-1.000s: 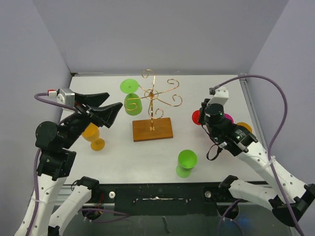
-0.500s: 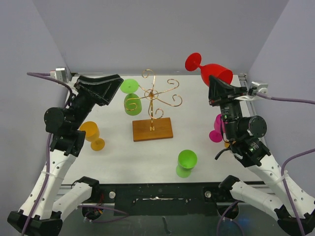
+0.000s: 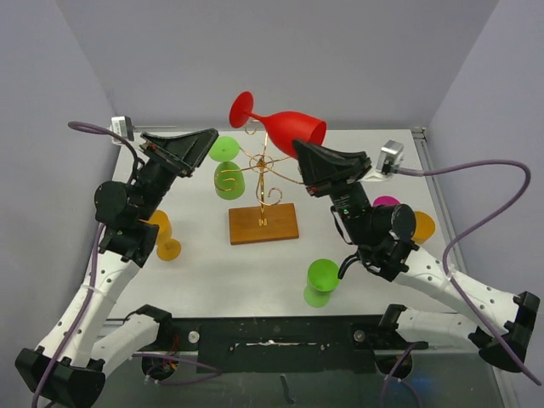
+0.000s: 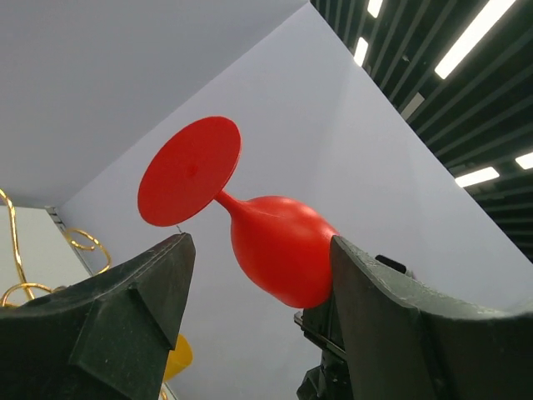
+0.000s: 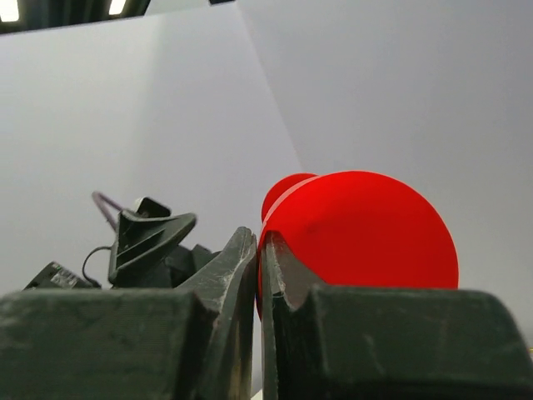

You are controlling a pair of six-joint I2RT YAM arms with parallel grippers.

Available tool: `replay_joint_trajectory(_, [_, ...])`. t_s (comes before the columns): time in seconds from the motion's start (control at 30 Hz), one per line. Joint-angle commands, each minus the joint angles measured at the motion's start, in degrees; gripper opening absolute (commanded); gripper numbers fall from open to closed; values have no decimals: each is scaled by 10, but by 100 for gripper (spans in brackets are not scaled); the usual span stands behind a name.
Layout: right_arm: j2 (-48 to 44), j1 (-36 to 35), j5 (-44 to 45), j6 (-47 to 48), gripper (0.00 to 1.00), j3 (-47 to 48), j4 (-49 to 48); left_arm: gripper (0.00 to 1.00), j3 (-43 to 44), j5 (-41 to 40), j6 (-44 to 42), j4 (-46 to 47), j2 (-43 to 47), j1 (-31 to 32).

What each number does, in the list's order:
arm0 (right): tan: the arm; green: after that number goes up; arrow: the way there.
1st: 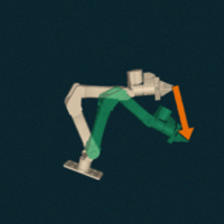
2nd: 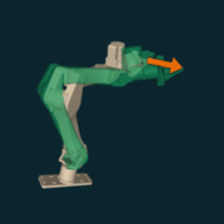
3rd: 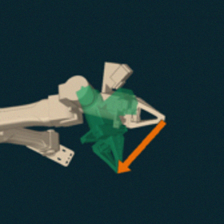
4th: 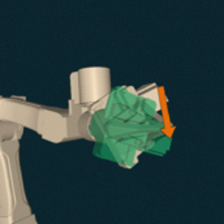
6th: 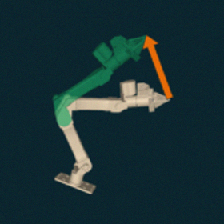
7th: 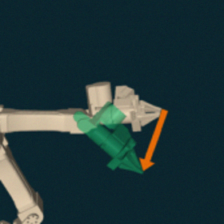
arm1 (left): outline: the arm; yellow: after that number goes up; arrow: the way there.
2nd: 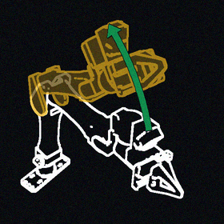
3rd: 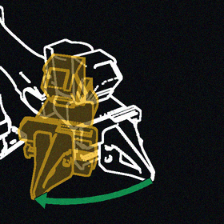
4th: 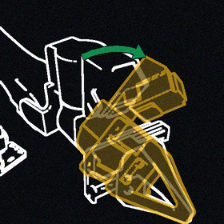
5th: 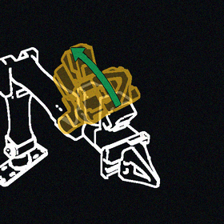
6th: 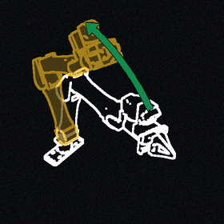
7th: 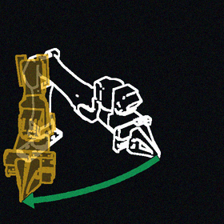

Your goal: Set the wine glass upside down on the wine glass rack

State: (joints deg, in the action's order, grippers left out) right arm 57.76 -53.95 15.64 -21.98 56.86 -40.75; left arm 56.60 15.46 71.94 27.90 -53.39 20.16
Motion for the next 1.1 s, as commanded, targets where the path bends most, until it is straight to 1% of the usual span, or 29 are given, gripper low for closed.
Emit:
replay_joint_trajectory(0.0, [40, -56, 30, 53, 0, 33, -110, 64, -39, -12, 12, 50, 15, 11])
replay_joint_trajectory(0.07, [59, -75, 36, 70, 0, 40, -122, 64, -63, -39, 14, 34, 37, 11])
replay_joint_trajectory(0.23, [104, -120, 43, 119, 0, 59, -150, 64, -84, -95, 13, -13, 87, 12])
replay_joint_trajectory(0.43, [141, -145, 31, 144, 0, 80, -165, 64, -95, -118, 42, -9, 106, 12])
replay_joint_trajectory(0.57, [147, -150, 20, 140, 0, 79, -164, 63, -91, -127, 58, -8, 107, 12])
replay_joint_trajectory(0.7, [148, -154, 11, 152, 0, 78, -162, 60, -87, -145, 70, -12, 98, 12])
replay_joint_trajectory(0.9, [145, -155, -38, 168, 0, 95, -103, 59, -68, -112, 94, 6, 58, 12])
replay_joint_trajectory(1.07, [144, -155, -55, 176, 0, 91, -91, 56, -82, -123, 126, 33, 54, 12])
